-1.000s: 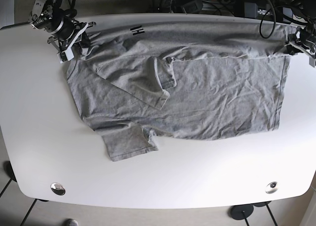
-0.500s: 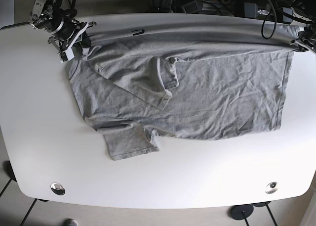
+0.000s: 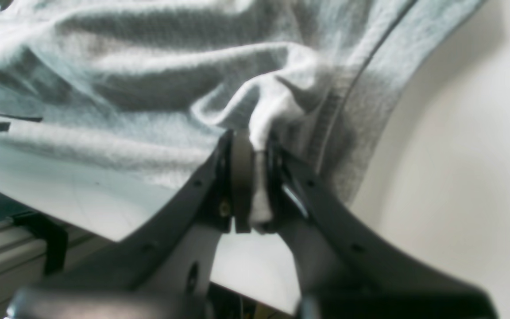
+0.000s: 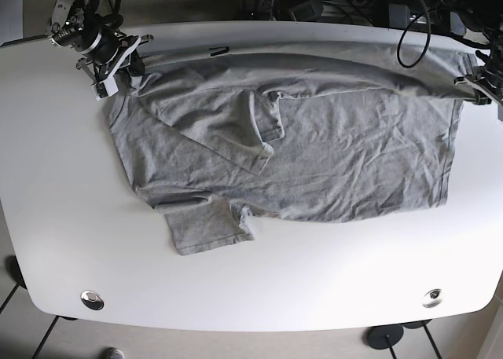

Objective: Fold the T-shirt properly
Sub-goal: 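Release the shirt with the right gripper and move it along the edge, then press and smooth the shirt near the sleeve with the right gripper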

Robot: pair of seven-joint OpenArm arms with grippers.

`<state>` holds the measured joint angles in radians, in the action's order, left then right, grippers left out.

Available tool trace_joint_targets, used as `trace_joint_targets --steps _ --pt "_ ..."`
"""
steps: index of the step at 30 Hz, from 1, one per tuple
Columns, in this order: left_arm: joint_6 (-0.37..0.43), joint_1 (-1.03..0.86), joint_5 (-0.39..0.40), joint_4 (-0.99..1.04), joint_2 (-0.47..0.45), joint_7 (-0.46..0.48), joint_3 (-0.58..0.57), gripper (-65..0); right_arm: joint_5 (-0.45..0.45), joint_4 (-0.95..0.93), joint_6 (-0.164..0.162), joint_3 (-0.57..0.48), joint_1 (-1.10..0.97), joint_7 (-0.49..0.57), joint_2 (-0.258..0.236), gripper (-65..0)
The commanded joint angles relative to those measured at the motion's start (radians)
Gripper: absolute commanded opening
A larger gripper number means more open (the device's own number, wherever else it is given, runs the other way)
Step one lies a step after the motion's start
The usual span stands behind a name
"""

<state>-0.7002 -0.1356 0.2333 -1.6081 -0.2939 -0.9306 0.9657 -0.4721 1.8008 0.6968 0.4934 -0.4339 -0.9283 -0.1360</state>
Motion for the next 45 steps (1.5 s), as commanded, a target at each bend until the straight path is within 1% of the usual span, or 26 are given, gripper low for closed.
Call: trace_joint_targets --steps 1,2,4,6,9,12,13,15,17,18,19,21,22,23,25,26,28,29,33,35,37,39,43,45 --pt "0.002 0.031 0.008 -0.001 -0.029 0.018 -0.017 -62.8 -0.010 0.017 0.001 0.015 0.000 0.015 -0.012 -62.8" --pt "0.002 0.034 0.008 0.022 -0.052 0.020 -0.037 -62.8 -0.010 0.017 0.001 0.038 -0.001 0.015 -0.007 -62.8" --pt "0.002 0.054 0.011 0.067 -0.077 0.023 -0.072 -62.8 -0.006 0.015 0.001 0.070 -0.001 0.015 0.022 -62.8" --pt "0.002 0.095 0.010 0.117 -0.080 0.023 -0.086 -62.8 -0.009 0.015 0.001 0.098 -0.001 0.015 0.023 -62.8" --pt "0.002 0.127 0.010 0.187 -0.103 0.026 -0.093 -62.8 -0.009 0.015 0.001 0.101 -0.004 0.015 0.028 -62.8" --pt "0.002 0.169 0.010 0.239 -0.106 0.028 -0.147 -62.8 -0.009 0.015 0.001 0.101 -0.007 0.015 0.031 -62.8" --pt "0.002 0.172 0.010 0.240 -0.106 0.040 -0.156 -62.8 -0.009 0.015 0.001 0.101 -0.007 0.015 0.032 -62.8" --pt "0.002 0.172 0.008 0.243 -0.106 0.110 -0.210 -62.8 -0.010 0.017 0.001 0.103 -0.007 0.015 0.032 -62.5" --pt "0.002 0.169 0.008 0.242 -0.106 0.115 -0.233 -62.4 -0.020 0.023 0.001 0.103 -0.007 0.015 0.032 -62.1" --pt "0.002 0.167 0.008 0.242 -0.106 0.115 -0.233 -62.1 -0.057 0.023 0.001 0.103 -0.009 0.015 0.031 -58.8" --pt "0.002 0.166 0.008 0.242 -0.106 0.115 -0.232 -62.1 -0.083 0.023 0.001 0.104 -0.012 0.015 0.026 -54.1" --pt "0.002 0.166 0.008 0.242 -0.106 0.115 -0.232 -60.6 -0.132 0.024 0.001 0.126 -0.021 0.015 0.026 -42.3" --pt "0.002 0.164 0.008 0.242 -0.106 0.115 -0.232 -55.1 -0.173 0.024 0.001 0.147 -0.023 0.015 0.028 -33.6" --pt "0.002 0.164 0.008 0.242 -0.106 0.115 -0.230 -48.6 -0.199 0.024 0.001 0.155 -0.023 0.015 0.028 -27.0" --pt "0.002 0.149 0.010 0.239 -0.112 0.115 -0.230 -41.1 -0.228 0.024 0.001 0.153 -0.010 0.015 0.025 -22.5" --pt "0.002 0.144 0.010 0.237 -0.118 0.115 -0.230 -41.1 -0.228 0.023 0.001 0.152 0.010 0.015 0.025 -22.2" --pt "0.002 0.143 0.011 0.242 -0.123 0.115 -0.230 -41.1 -0.193 0.014 0.001 0.126 0.076 0.013 0.023 -22.0" --pt "0.002 0.143 0.011 0.242 -0.123 0.115 -0.230 -41.1 -0.147 0.004 0.001 0.086 0.116 0.012 0.023 -22.7" --pt "0.002 0.143 0.010 0.242 -0.124 0.115 -0.230 -41.1 -0.010 -0.057 0.001 -0.052 0.251 0.012 0.022 -22.7" --pt "0.002 0.143 0.010 0.242 -0.124 0.115 -0.232 -41.1 0.031 -0.097 0.001 -0.100 0.303 0.012 0.022 -22.7" --pt "0.002 0.143 0.010 0.242 -0.124 0.115 -0.232 -41.1 0.049 -0.134 0.001 -0.144 0.349 0.012 0.022 -22.7" --pt "0.002 0.141 0.010 0.242 -0.124 0.115 -0.232 -41.1 0.049 -0.164 0.001 -0.172 0.372 0.012 0.022 -22.7" --pt "0.002 0.123 0.010 0.240 -0.124 0.118 -0.232 -41.1 0.049 -0.224 0.001 -0.201 0.384 0.015 0.022 -22.7" --pt "0.002 0.123 0.010 0.240 -0.124 0.120 -0.233 -41.1 0.048 -0.226 0.001 -0.216 0.383 0.015 0.022 -22.8"
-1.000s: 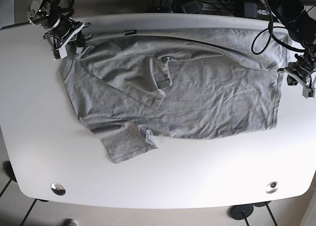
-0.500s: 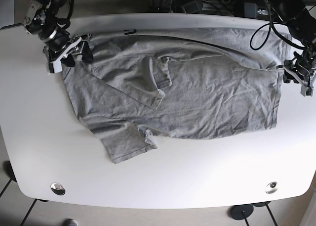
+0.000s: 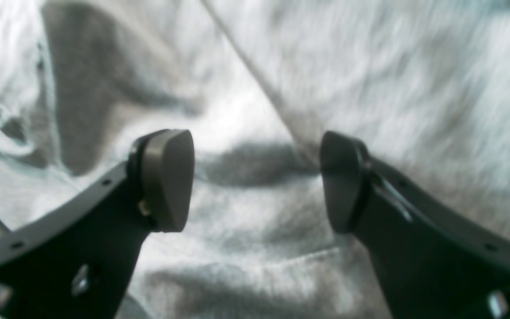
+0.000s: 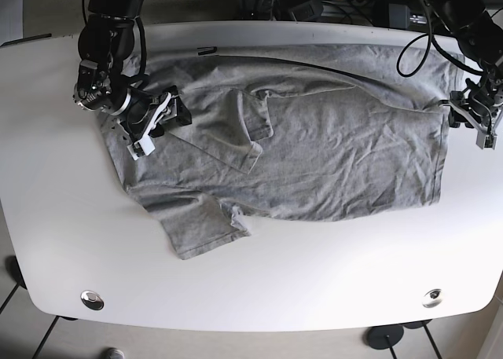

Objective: Fold the T-shirt properly
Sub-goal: 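Press and smooth the shirt near the sleeve with the right gripper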

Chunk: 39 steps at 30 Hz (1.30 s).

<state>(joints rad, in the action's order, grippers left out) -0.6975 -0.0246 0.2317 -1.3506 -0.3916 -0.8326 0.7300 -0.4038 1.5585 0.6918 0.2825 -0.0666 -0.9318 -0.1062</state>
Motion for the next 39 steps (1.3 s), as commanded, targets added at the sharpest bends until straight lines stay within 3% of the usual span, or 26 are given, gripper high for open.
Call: trace_joint_targets --steps 1,3,8,10,16,22,24,25,26,28,39 --pt "-0.001 0.010 0.011 -0.017 -0.027 0.022 0.004 -41.1 -0.020 0.016 0.006 -0.010 0.015 0.018 -0.008 -22.8" --pt "-0.001 0.010 0.011 -0.017 -0.027 0.022 0.004 -41.1 -0.020 0.016 0.006 -0.016 0.014 0.020 -0.008 -26.8" --pt "-0.001 0.010 0.011 -0.017 -0.027 0.022 0.004 -41.1 -0.020 0.016 0.006 -0.016 0.017 0.020 -0.005 -58.5" --pt "-0.001 0.010 0.011 -0.017 -0.027 0.022 0.004 -41.1 -0.020 0.016 0.006 -0.018 0.017 0.020 -0.007 -62.6" --pt "-0.001 0.010 0.011 -0.017 -0.027 0.022 0.004 -41.1 -0.025 0.072 0.006 -0.001 0.007 0.020 -0.005 -63.1" --pt "-0.001 0.010 0.011 -0.017 -0.027 0.020 0.003 -41.1 -0.019 0.124 0.006 0.083 -0.003 0.020 -0.002 -60.9" --pt "-0.001 0.010 0.011 -0.017 -0.027 0.020 0.004 -41.1 -0.019 0.084 0.006 0.093 0.006 0.018 -0.007 -52.0" --pt "-0.001 0.010 0.011 -0.017 -0.027 0.020 0.004 -41.1 -0.019 0.052 0.006 0.097 0.020 0.018 -0.008 -42.5" --pt "-0.001 0.010 0.011 -0.017 -0.027 0.020 0.004 -41.1 -0.019 0.033 0.006 0.097 0.023 0.020 -0.010 -36.9" --pt "-0.001 0.010 0.011 -0.017 -0.027 0.019 0.003 -41.1 -0.025 0.020 0.006 0.093 0.023 0.020 -0.025 -30.3" --pt "-0.001 0.010 0.011 -0.017 -0.027 0.019 0.004 -41.3 -0.025 0.016 0.006 0.040 0.009 0.020 -0.020 -30.0"
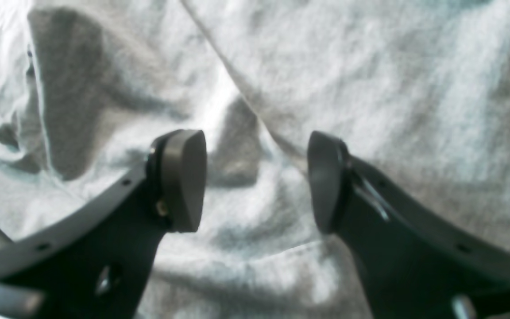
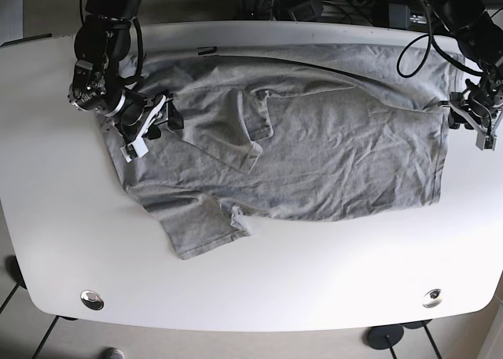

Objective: Fold the T-shirt properly
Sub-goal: 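Press and smooth the shirt near the sleeve with the right gripper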

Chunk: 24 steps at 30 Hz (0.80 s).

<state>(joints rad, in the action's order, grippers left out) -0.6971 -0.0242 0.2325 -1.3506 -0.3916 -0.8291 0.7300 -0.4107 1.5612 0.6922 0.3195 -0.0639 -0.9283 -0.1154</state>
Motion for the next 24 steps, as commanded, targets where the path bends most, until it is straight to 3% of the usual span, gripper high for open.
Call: trace_joint_targets --steps 1,14,18,24 --pt "-0.001 0.010 0.011 -0.017 -0.027 0.015 0.004 -41.3 -0.018 0.014 0.006 0.003 0.002 0.016 -0.011 -30.0" --pt "-0.001 0.011 0.009 -0.017 -0.027 0.015 0.001 -41.3 -0.018 0.014 0.006 0.002 -0.007 0.016 -0.011 -31.7" --pt "-0.001 0.011 0.009 -0.017 -0.027 0.015 0.001 -41.3 -0.017 0.014 0.006 0.000 -0.007 0.016 -0.011 -51.5" --pt "-0.001 0.014 0.009 -0.017 -0.027 0.015 0.000 -41.3 -0.018 0.020 0.006 -0.076 -0.011 0.016 -0.013 -63.6"
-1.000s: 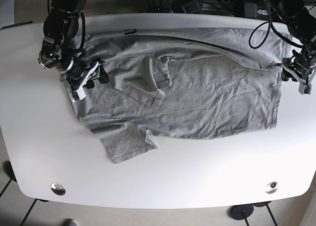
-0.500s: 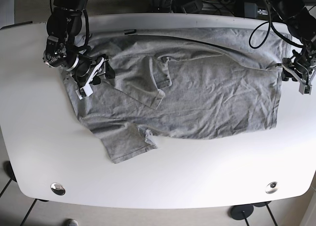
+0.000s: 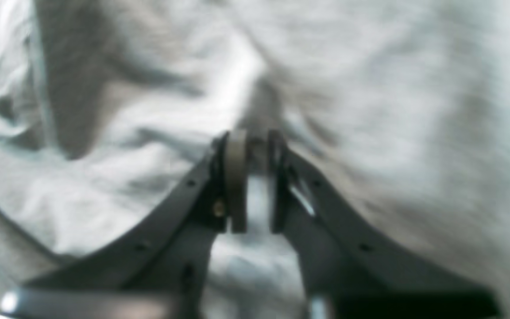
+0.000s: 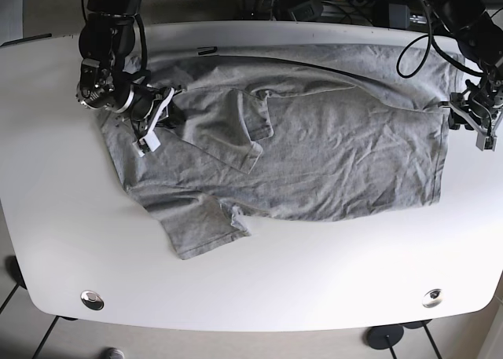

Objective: Fold the T-shirt properly
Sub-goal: 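Press and smooth the shirt near the sleeve with the right gripper, then grasp the shirt edge with both grippers at its two corners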

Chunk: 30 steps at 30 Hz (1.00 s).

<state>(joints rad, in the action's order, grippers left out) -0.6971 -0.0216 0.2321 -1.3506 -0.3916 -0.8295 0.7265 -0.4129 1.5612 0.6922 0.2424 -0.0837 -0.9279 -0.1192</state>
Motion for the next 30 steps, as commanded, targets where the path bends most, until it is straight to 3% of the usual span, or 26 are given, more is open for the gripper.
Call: trace_joint_targets --steps 1,7,9,11,14,15,18,20,22,26,30 --pt "-0.001 0.013 0.010 -0.017 -0.027 0.016 0.003 -41.3 -0.016 0.021 0.006 0.001 -0.003 0.016 -0.007 -63.4" --pt "-0.001 0.013 0.010 -0.017 -0.027 0.016 0.005 -41.3 -0.017 0.178 0.006 0.033 -0.037 0.013 -0.007 -62.6" --pt "-0.001 0.013 0.010 -0.019 -0.027 0.016 0.003 -41.3 -0.014 0.196 0.006 0.096 -0.024 0.010 -0.007 -56.6" --pt "-0.001 0.013 0.010 -0.020 -0.027 0.016 0.002 -41.3 -0.007 0.176 0.006 0.165 0.017 0.010 -0.014 -42.5" --pt "-0.001 0.015 0.010 -0.020 -0.027 0.016 0.000 -41.3 0.075 0.006 0.006 0.278 0.144 0.011 -0.049 -3.6" --pt "-0.001 0.015 0.010 -0.020 -0.027 0.016 0.000 -41.3 0.095 -0.044 0.006 0.297 0.175 0.014 -0.052 0.0" --pt "-0.001 0.015 0.010 -0.022 -0.027 0.016 0.000 -41.3 0.125 -0.229 0.006 0.315 0.278 0.037 -0.112 -1.1" --pt "-0.001 0.016 0.010 -0.022 -0.027 0.014 0.000 -41.3 0.119 -0.353 0.006 0.311 0.305 0.114 -0.141 -2.5" --pt "-0.001 0.016 0.010 -0.022 -0.027 0.014 0.000 -41.3 0.119 -0.416 0.006 0.309 0.312 0.149 -0.142 -3.0" --pt "-0.001 0.053 0.010 -0.022 -0.027 0.014 0.002 -41.3 0.118 -0.387 0.006 0.249 0.269 0.149 -0.107 -3.2" --pt "-0.001 0.098 0.010 -0.030 -0.028 0.014 0.000 -41.3 0.118 -0.239 0.006 0.213 0.178 0.146 -0.029 -3.3"
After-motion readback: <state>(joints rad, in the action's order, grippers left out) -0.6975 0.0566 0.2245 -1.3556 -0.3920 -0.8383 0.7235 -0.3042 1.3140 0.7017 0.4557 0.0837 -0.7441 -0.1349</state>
